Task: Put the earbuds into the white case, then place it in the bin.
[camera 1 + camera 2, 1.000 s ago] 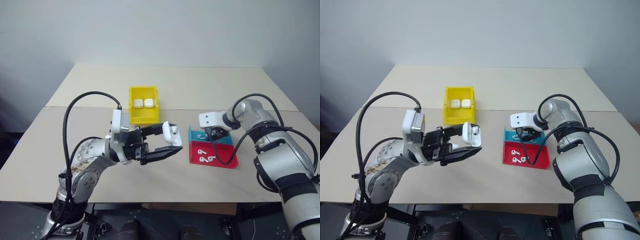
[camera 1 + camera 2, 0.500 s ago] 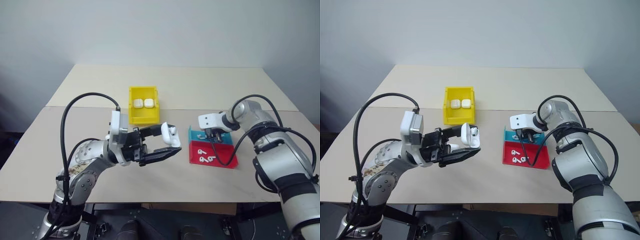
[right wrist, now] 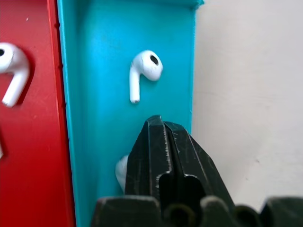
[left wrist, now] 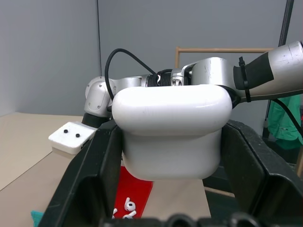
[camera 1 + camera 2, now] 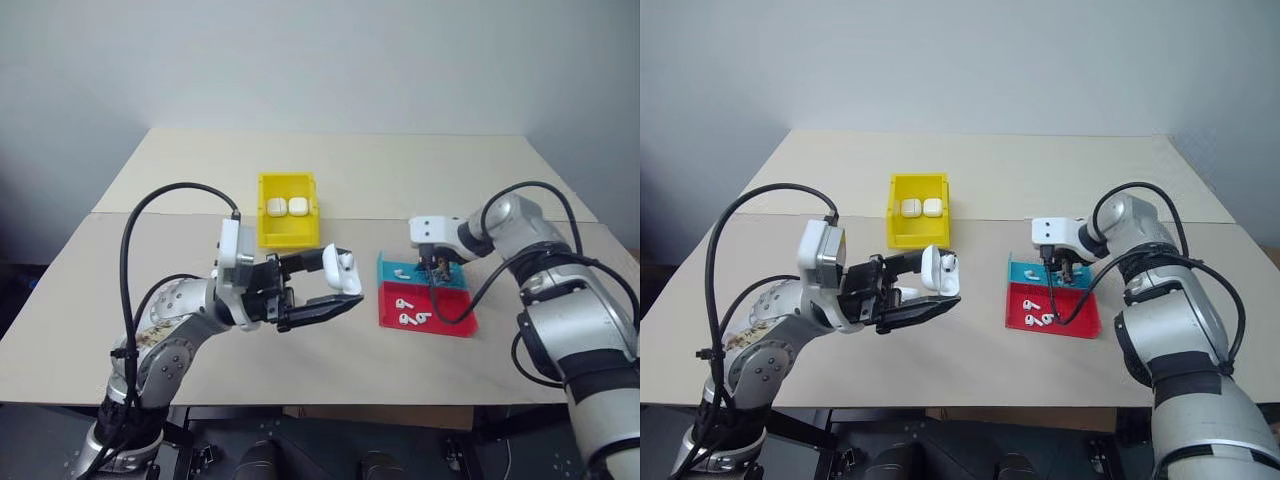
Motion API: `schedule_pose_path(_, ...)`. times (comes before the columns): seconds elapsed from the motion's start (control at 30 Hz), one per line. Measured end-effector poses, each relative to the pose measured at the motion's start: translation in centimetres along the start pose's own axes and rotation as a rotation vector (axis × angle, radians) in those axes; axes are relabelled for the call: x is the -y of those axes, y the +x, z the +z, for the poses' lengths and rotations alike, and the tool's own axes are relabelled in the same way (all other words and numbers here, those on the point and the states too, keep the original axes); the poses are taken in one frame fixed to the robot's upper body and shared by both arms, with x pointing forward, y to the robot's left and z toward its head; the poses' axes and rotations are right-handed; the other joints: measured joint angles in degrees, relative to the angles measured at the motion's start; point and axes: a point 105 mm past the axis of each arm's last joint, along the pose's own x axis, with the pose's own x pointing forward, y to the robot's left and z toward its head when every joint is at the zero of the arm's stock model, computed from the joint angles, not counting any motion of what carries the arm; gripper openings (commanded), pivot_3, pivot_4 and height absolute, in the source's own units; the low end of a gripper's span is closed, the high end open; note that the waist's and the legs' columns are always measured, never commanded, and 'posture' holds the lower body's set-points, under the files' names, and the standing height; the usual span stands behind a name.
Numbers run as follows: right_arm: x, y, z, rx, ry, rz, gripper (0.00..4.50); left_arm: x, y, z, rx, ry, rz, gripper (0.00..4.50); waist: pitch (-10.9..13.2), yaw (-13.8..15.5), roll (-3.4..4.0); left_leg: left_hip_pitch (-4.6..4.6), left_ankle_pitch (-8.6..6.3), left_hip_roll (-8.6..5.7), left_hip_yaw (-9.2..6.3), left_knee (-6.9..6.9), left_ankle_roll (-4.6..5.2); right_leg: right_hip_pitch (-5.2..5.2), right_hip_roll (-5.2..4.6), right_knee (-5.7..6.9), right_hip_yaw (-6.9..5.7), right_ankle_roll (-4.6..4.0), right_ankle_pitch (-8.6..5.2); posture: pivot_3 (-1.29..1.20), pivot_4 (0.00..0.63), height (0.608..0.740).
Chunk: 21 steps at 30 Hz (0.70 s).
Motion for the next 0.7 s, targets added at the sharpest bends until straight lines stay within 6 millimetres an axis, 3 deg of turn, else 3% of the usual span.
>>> schedule_pose_path(0.13, 0.7, -1.1, 1.8, 0.057, -0.027, 0.003, 2.2, -0.1, 0.1, 0.3, -0.002, 0.01, -0.015, 2.79, 0.0, -0.3, 0.02, 0.02, 0.0, 0.01, 0.0, -0.04, 0.0, 0.0, 0.02, 0.0, 0.01, 0.0, 0.0, 0.0, 0.15, 0.74)
schedule_pose_path(0.2, 0.6, -0.7, 2.4, 0.071, -0.023, 0.011, 2.9, -0.3, -0.1, 0.2, -0.012, 0.007, -0.014, 2.79, 0.0, -0.3, 0.02, 0.03, 0.01, 0.02, 0.0, -0.05, -0.01, -0.01, 0.03, 0.01, 0.01, 0.0, 0.0, 0.0, 0.15, 0.74)
schedule_pose_path(0.37, 0.4, 1.1, 3.8, 0.083, 0.031, 0.02, 2.9, -0.9, -0.6, 0.4, -0.027, 0.015, 0.007, 2.79, 0.0, -0.2, 0.03, 0.02, 0.02, 0.01, 0.0, -0.05, -0.03, -0.01, 0.01, 0.03, 0.0, 0.0, 0.0, 0.0, 0.15, 0.74)
schedule_pose_path(0.7, 0.4, 2.0, 3.1, 0.017, 0.099, -0.009, 2.9, -1.1, -1.1, 0.3, -0.035, -0.002, 0.036, 2.79, 0.0, 0.0, 0.04, 0.02, 0.02, 0.0, 0.01, -0.06, -0.03, -0.02, 0.0, 0.03, -0.01, 0.0, 0.0, 0.0, 0.15, 0.74)
